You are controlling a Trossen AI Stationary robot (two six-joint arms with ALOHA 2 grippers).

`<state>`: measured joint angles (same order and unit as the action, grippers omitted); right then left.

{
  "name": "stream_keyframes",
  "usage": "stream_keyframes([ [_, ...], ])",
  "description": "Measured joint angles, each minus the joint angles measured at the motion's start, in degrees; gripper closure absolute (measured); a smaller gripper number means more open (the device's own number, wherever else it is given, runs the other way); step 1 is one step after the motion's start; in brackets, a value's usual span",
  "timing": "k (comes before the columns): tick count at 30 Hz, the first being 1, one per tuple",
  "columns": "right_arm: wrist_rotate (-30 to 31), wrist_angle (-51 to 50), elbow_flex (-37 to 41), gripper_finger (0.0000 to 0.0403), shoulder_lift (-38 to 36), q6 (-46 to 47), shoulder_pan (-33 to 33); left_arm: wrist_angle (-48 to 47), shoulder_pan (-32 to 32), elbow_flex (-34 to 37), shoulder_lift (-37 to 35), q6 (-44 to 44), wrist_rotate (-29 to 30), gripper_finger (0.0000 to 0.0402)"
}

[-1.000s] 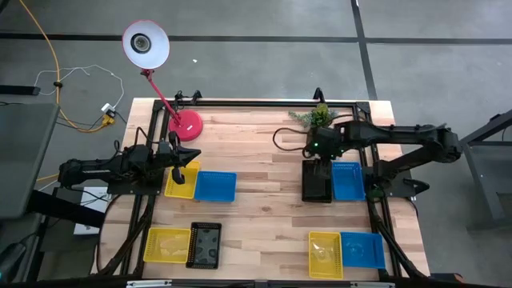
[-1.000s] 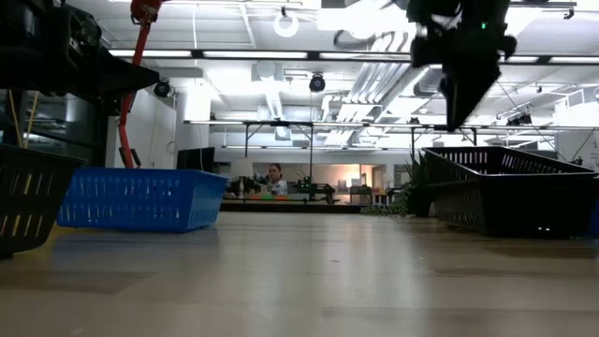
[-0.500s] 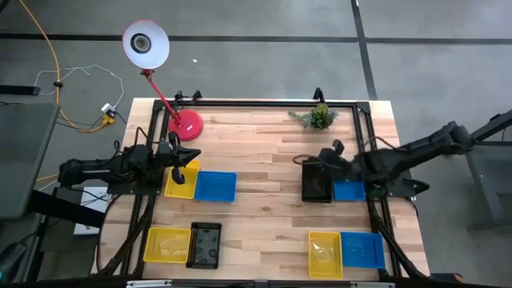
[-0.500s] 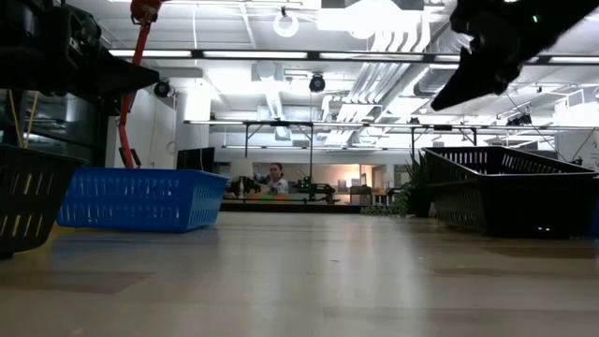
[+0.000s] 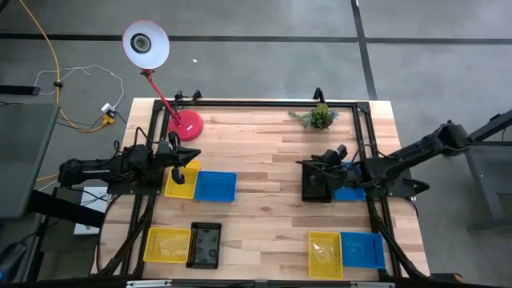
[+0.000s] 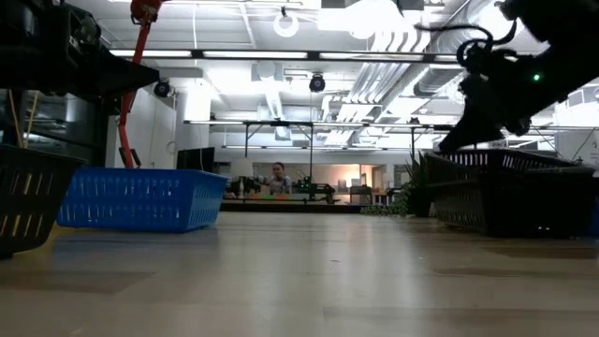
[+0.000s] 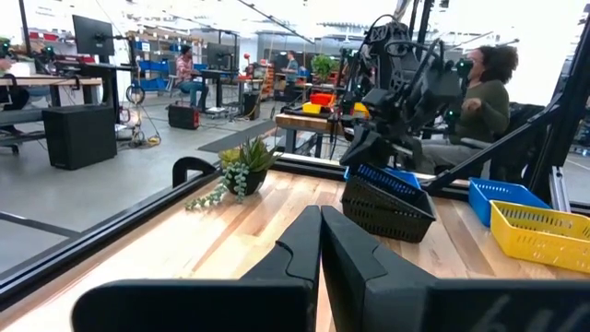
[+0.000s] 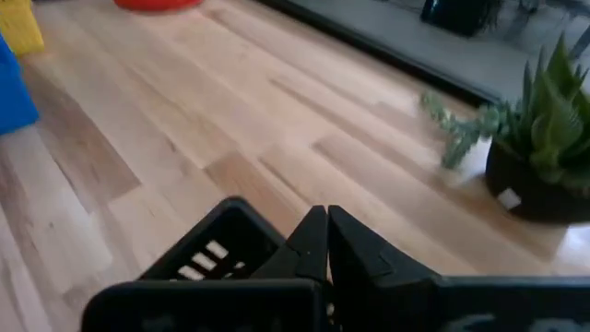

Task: Stack baskets by color
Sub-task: Stack the top center black basket on the right black basket, then stack the bottom black basket on the top black basket

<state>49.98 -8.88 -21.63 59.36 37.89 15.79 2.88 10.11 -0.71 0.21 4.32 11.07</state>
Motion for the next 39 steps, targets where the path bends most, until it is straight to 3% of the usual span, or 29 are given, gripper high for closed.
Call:
stream_keyframes([
  [4, -3.91, -1.80, 0.02, 0.0403, 1.09, 1.07, -2.62, -0.03, -0.02, 0.00, 0.00, 0.00, 0.01, 0.0401],
  [10, -2.47, 0.23, -1.33, 0.0403, 0.13, -4.51, -2.02, -0.02, -0.02, -0.02, 0.00, 0.00, 0.03, 0.0401],
  [14, -2.58, 6.90, -2.47, 0.0403, -0.02, -11.97, 1.08, -0.02, 0.00, 0.00, 0.00, 0.00, 0.78, 0.0401],
  [20, -12.46, 20.15, -2.54, 0.0403, 1.14, -22.34, 4.60, 0.44, 0.00, -0.01, 0.01, 0.01, 1.21, 0.0401],
  [28, -13.55, 30.47, -2.20, 0.0403, 5.73, -31.40, 7.26, 5.46, -0.02, 0.00, 0.02, 4.49, 1.36, 0.0401],
  [33, -13.94, 40.08, 4.49, 0.0403, 5.46, -32.16, 6.23, 9.58, -0.04, 0.00, 0.04, 2.88, -4.34, 0.0401],
  [39, -13.75, 59.28, 18.19, 0.0403, -3.18, -33.46, 3.22, 12.48, -0.04, 0.00, 1.75, 2.57, -6.83, 0.0395],
])
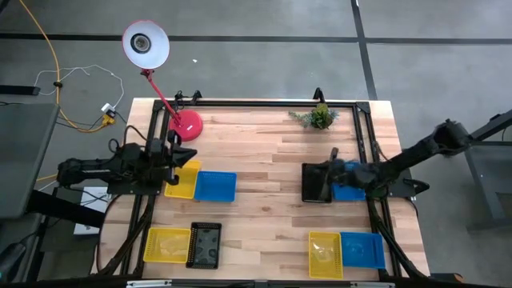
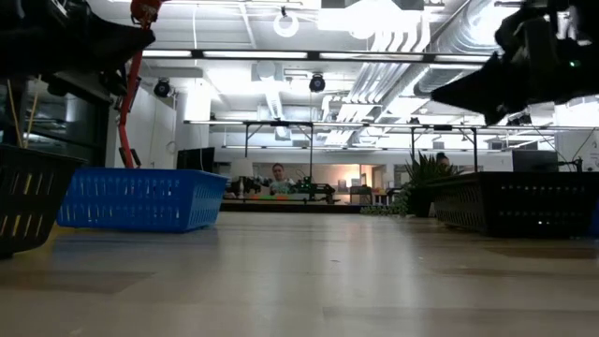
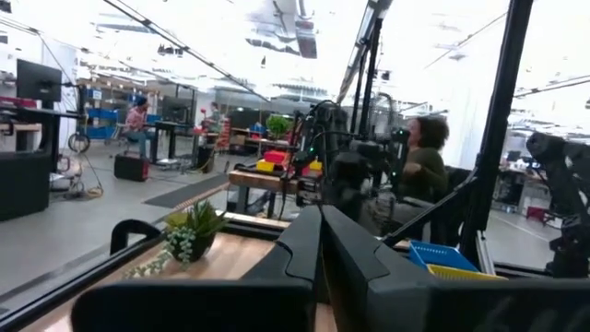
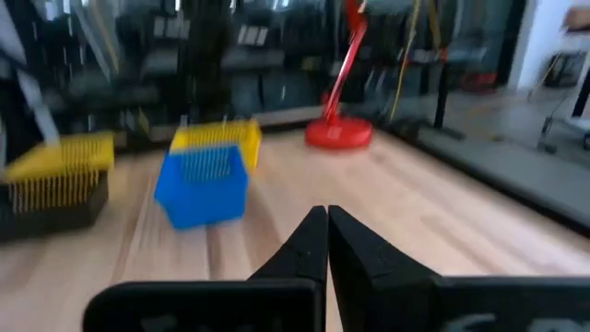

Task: Stack baskets by color
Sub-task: Stack the bottom black basket on the top black basket

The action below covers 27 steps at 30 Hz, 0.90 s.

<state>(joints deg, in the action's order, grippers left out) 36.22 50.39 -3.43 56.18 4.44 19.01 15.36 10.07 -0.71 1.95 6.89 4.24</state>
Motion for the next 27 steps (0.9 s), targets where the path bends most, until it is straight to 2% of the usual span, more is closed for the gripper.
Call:
stream_keyframes([
  [2, 0.21, 4.26, 2.90, 0.0403, -2.57, -0.65, -0.95, 1.30, 0.00, 0.00, 1.43, -0.04, -0.02, 0.0386],
  [5, -1.56, 2.43, 1.90, 0.0403, -5.28, -3.26, -2.15, 3.87, 0.00, -0.56, 5.05, -0.77, -0.53, 0.0363],
  [10, -4.01, 2.17, -1.35, 0.0403, -5.15, -8.46, -4.29, 1.33, -1.60, -7.81, 15.22, -1.60, -3.11, 0.0302],
  [19, -5.46, 1.10, -3.97, 0.0403, -5.15, -8.95, -8.23, -30.31, -12.57, -32.44, 37.88, -5.98, -2.81, 0.0192],
  [23, -5.54, -0.05, -3.99, 0.0403, -5.15, -8.92, -8.86, -41.91, -20.55, -40.80, 46.80, -2.45, -1.17, 0.0172],
  [27, -5.63, -0.96, -3.99, 0.0403, -5.15, -7.90, -8.90, -46.75, -29.64, -44.74, 54.74, 3.08, 1.30, 0.0170],
])
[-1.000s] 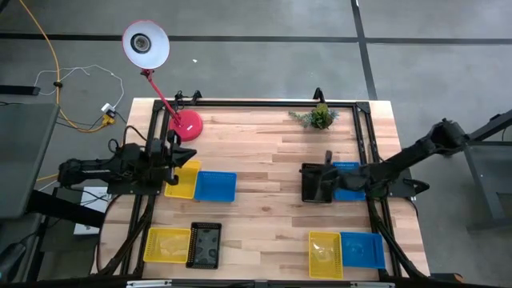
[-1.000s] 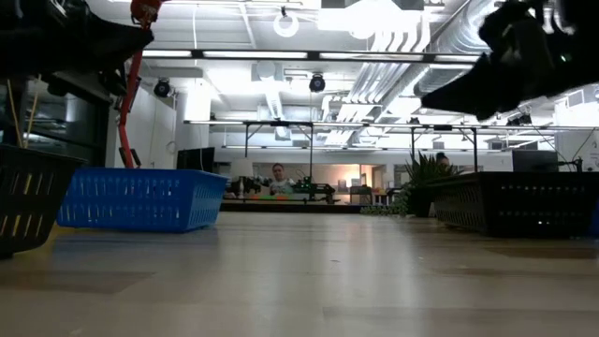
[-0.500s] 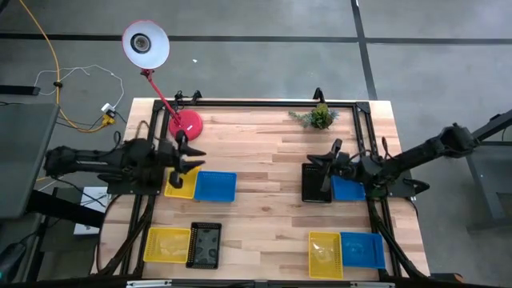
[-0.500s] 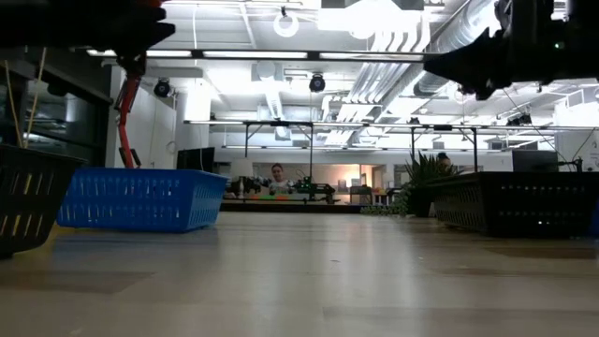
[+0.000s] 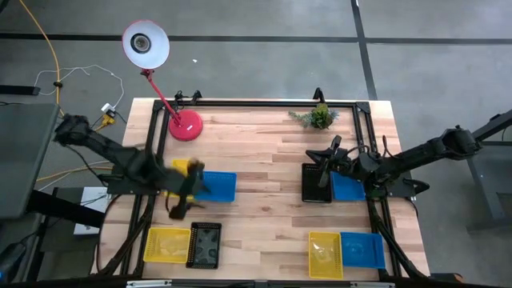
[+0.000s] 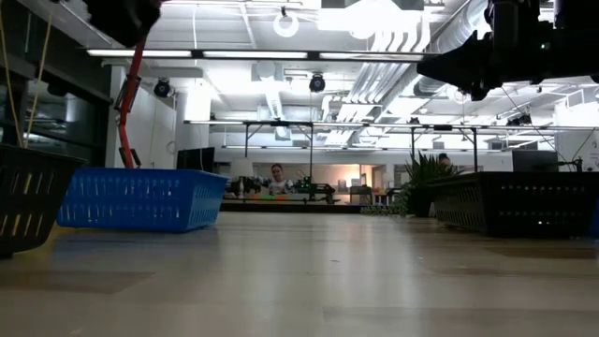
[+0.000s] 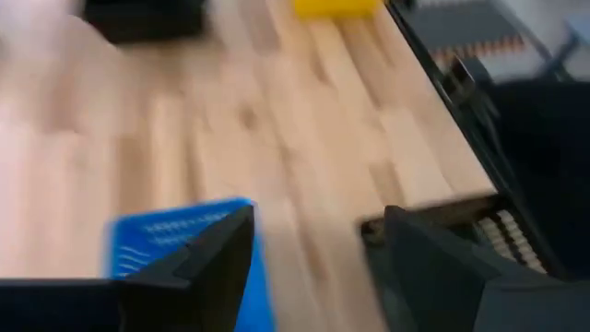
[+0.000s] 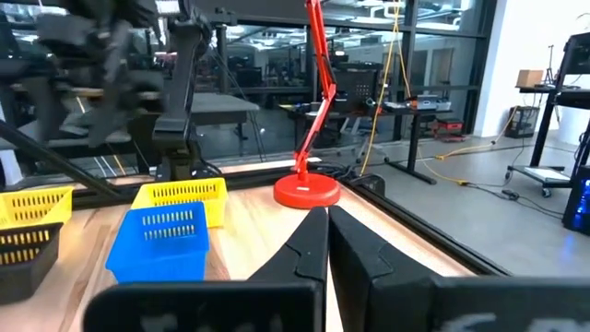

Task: Stack baskets by color
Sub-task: Stack the bottom black basket on the top black basket

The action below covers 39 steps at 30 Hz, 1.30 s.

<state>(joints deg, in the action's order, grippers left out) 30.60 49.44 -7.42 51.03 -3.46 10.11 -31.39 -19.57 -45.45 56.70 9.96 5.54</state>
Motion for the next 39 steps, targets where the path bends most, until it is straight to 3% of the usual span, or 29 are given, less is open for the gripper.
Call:
stream_keyframes([
  [6, -0.08, -0.43, 0.00, 0.0403, 0.00, 0.02, 0.00, -1.34, -10.72, -0.98, 10.79, 5.27, 4.49, 0.0170],
  [13, -0.05, -0.82, 0.00, 0.0403, 0.00, 0.02, 0.00, -1.32, -13.72, -0.97, 20.37, 5.55, 10.11, 0.0170],
  [19, 0.72, -1.65, 0.00, 0.0403, 0.00, 0.02, 0.00, 1.56, -11.80, -0.96, 24.88, 8.54, 3.39, 0.0170],
  [28, 0.85, -2.68, 0.00, 0.0403, 0.02, 0.04, 0.00, 1.21, -8.36, -0.94, 31.44, 11.55, -1.34, 0.0173],
  [32, 0.85, -2.65, 0.00, 0.0403, 0.01, 0.04, 0.00, 1.18, -7.25, -0.94, 32.25, 11.18, -3.07, 0.0218],
  [37, 0.86, -2.65, 0.00, 0.0403, 0.02, 0.57, 0.00, -1.75, -5.80, -2.56, 31.32, 7.92, -6.77, 0.0362],
  [39, 0.86, -2.46, 0.00, 0.0403, 0.02, 0.57, 0.00, -4.69, -5.41, -5.18, 31.09, 6.14, -6.52, 0.0387],
])
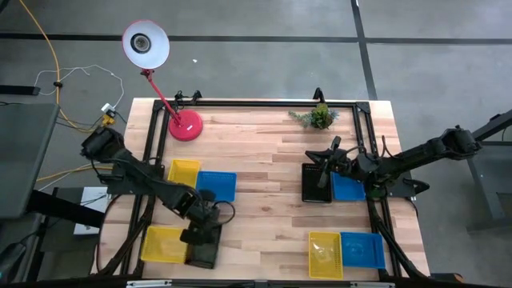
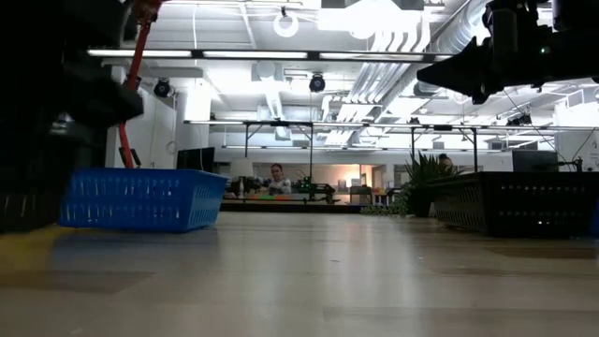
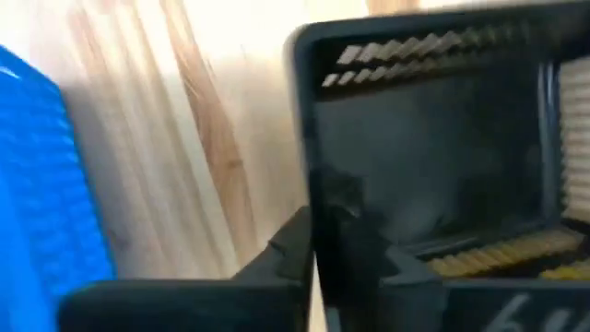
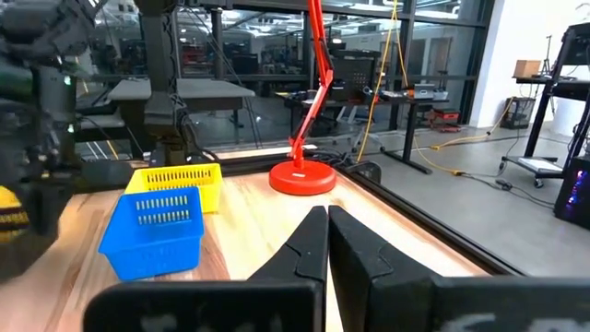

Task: Stack baskets by color
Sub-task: Stack the bottom black basket on the top black basket

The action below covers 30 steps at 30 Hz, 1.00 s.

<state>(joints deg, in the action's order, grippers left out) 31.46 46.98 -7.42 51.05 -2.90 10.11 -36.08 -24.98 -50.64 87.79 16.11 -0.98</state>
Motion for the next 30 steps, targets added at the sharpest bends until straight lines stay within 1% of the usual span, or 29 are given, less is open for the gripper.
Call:
stream_keyframes([
  [2, -0.04, 0.15, 0.00, 0.0403, -0.02, 0.00, 0.00, -4.40, 0.31, -3.15, -1.04, -2.54, 0.09, 0.0387],
  [4, -0.31, 0.66, 0.00, 0.0403, -0.02, -0.08, 0.00, -6.52, 1.11, -7.63, -1.46, -5.83, 0.05, 0.0394],
  [6, -1.86, 1.07, -0.02, 0.0403, -0.17, -0.07, 0.00, -11.15, 1.96, -12.48, -2.92, -9.12, 0.19, 0.0398],
  [8, -3.86, 1.44, -0.02, 0.0403, -0.70, -0.06, 0.04, -11.79, 3.24, -17.39, -3.66, -12.53, 1.25, 0.0398],
  [10, -5.79, 2.79, -0.11, 0.0403, -1.04, 0.03, 0.14, -13.92, 4.72, -21.61, -4.60, -16.29, 3.84, 0.0400],
  [12, -7.56, 4.95, -0.12, 0.0403, -1.70, -0.04, 0.43, -12.67, 6.70, -25.62, -4.88, -20.61, 6.18, 0.0400],
  [14, -9.19, 7.44, -0.74, 0.0403, -2.17, -0.46, 0.70, -12.14, 9.20, -27.92, -4.89, -24.85, 8.06, 0.0400],
  [16, -10.90, 10.24, -1.83, 0.0403, -2.73, -1.74, 1.07, -7.62, 12.34, -28.65, -4.46, -28.74, 7.69, 0.0401],
  [18, -11.73, 12.80, -3.38, 0.0403, -3.33, -3.34, 1.56, -4.62, 15.94, -28.56, -3.69, -31.73, 5.57, 0.0401],
  [20, -11.73, 13.88, -5.57, 0.0403, -3.58, -4.67, 1.99, 1.37, 19.43, -28.14, -1.89, -34.16, 3.36, 0.0401],
  [21, -11.59, 14.05, -6.79, 0.0403, -3.64, -5.27, 2.08, 2.65, 21.17, -27.55, -1.01, -35.15, 2.30, 0.0401],
  [22, -11.23, 13.86, -7.90, 0.0403, -3.85, -6.20, 2.08, 4.68, 22.86, -27.02, 0.42, -35.89, 0.96, 0.0401],
  [23, -10.77, 13.52, -9.24, 0.0403, -3.89, -6.58, 2.06, 9.31, 24.35, -26.97, 2.12, -36.26, -0.82, 0.0401],
  [26, -10.04, 12.09, -12.94, 0.0403, -3.69, -8.04, 2.05, 18.28, 28.38, -26.94, 7.77, -36.67, -5.19, 0.0401],
  [28, -9.59, 10.83, -14.56, 0.0403, -3.63, -9.37, 2.05, 25.76, 30.00, -26.97, 12.21, -36.69, -5.74, 0.0401],
  [30, -9.55, 10.20, -16.48, 0.0403, -3.42, -9.88, 2.06, 30.94, 31.38, -27.51, 16.68, -36.76, -5.91, 0.0401],
])
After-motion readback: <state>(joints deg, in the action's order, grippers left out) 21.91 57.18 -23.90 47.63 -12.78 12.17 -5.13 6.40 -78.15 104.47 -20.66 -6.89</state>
